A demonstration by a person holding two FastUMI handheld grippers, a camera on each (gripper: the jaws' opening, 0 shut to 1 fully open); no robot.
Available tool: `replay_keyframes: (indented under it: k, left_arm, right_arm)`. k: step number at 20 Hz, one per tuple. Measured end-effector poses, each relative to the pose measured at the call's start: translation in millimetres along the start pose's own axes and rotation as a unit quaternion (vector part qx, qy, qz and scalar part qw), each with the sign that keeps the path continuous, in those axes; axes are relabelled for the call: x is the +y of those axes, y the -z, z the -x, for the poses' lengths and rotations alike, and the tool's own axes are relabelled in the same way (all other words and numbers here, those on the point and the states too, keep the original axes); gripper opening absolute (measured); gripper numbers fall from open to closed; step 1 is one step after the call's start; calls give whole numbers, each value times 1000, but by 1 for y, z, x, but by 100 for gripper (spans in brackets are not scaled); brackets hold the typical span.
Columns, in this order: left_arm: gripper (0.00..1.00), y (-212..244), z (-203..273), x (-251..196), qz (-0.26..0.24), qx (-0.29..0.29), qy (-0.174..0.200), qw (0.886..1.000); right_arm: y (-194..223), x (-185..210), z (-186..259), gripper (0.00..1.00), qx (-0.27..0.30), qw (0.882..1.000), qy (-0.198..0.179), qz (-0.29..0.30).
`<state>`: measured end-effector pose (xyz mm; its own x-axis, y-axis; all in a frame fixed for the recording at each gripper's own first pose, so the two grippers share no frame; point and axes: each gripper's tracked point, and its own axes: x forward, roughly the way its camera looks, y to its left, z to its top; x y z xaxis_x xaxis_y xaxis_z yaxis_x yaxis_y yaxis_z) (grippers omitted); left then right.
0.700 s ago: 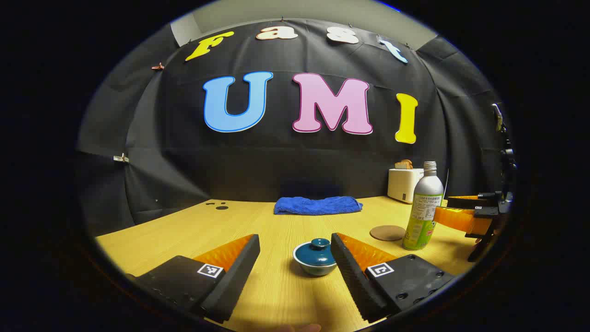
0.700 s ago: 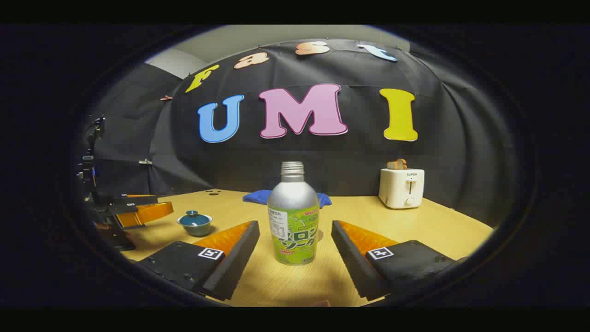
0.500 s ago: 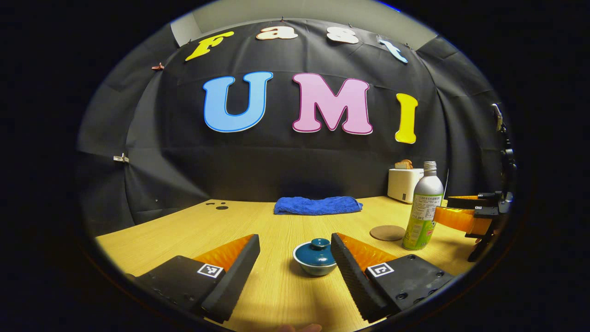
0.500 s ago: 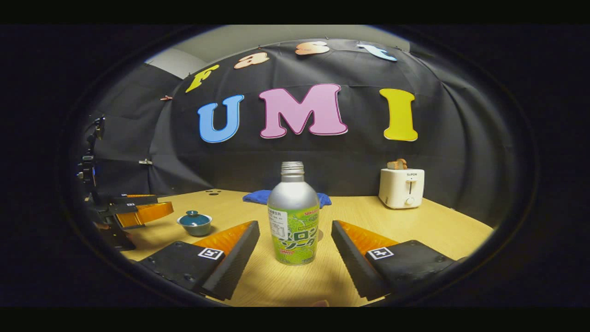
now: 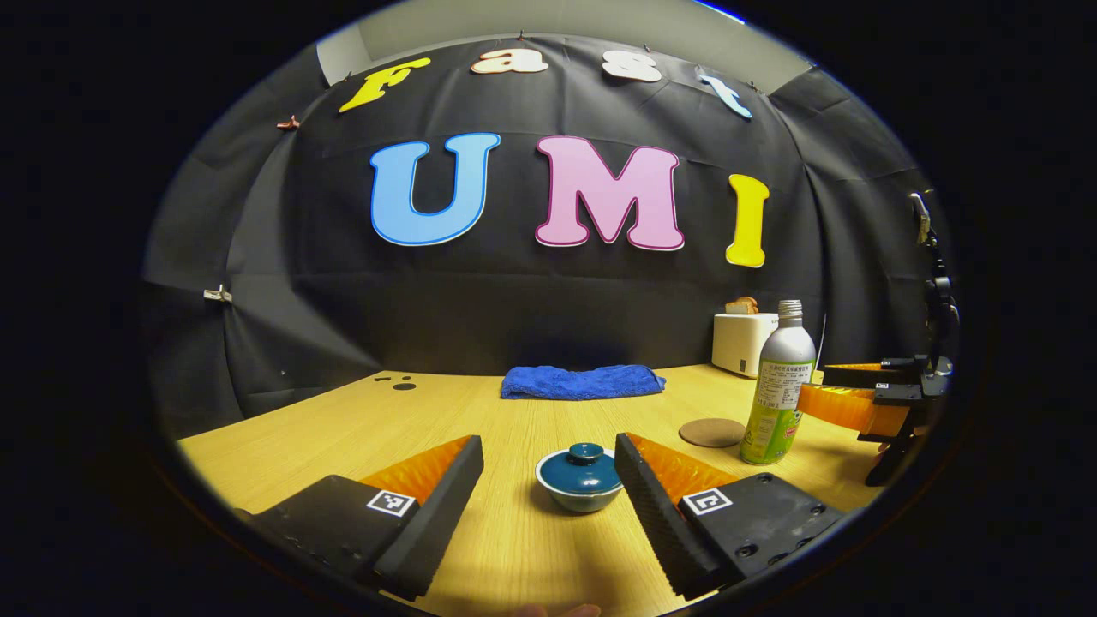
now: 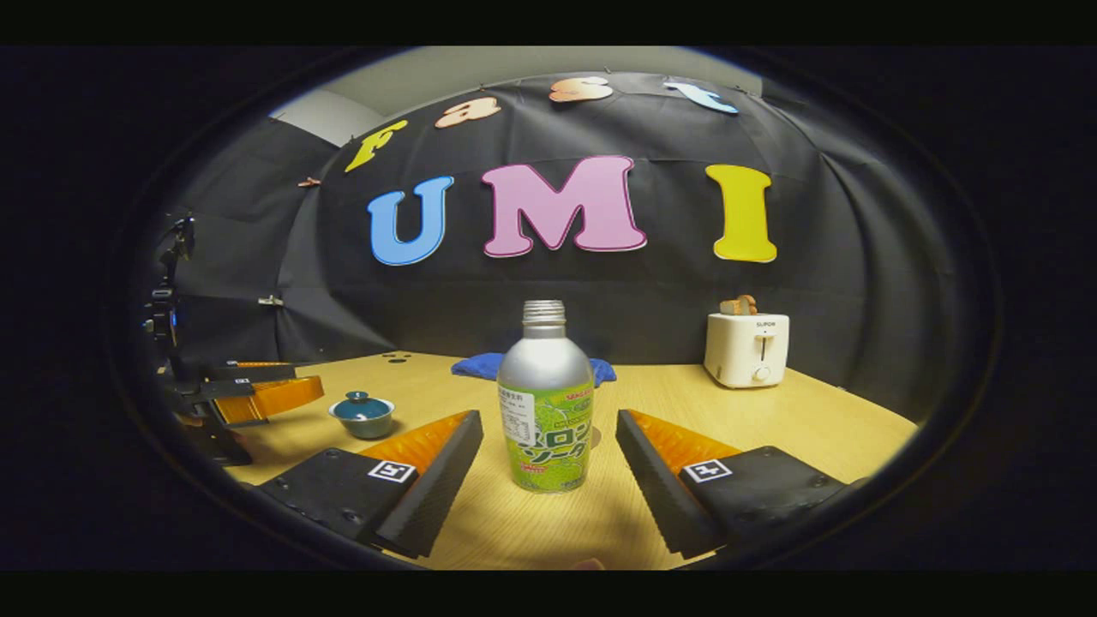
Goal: Open the teacup lid with one hand, grasp the water bottle and pour water into the teacup with the other hand; after pouring, place the water bottle on the coaster and then close the teacup lid.
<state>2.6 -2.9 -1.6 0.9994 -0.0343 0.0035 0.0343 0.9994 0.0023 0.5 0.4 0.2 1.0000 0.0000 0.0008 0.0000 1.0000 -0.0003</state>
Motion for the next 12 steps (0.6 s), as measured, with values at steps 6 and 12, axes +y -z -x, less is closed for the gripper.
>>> replay_keyframes:
  k: [6, 12]
  left_arm:
    - [97, -2, -1, -4, 0, -1, 9, 1000]
    - [97, 0, -17, -35, -3, 3, 94, 996]
  right_arm:
    - [0, 0, 0, 97, 0, 1000, 0, 0]
    - [0, 0, 0, 97, 0, 1000, 0, 0]
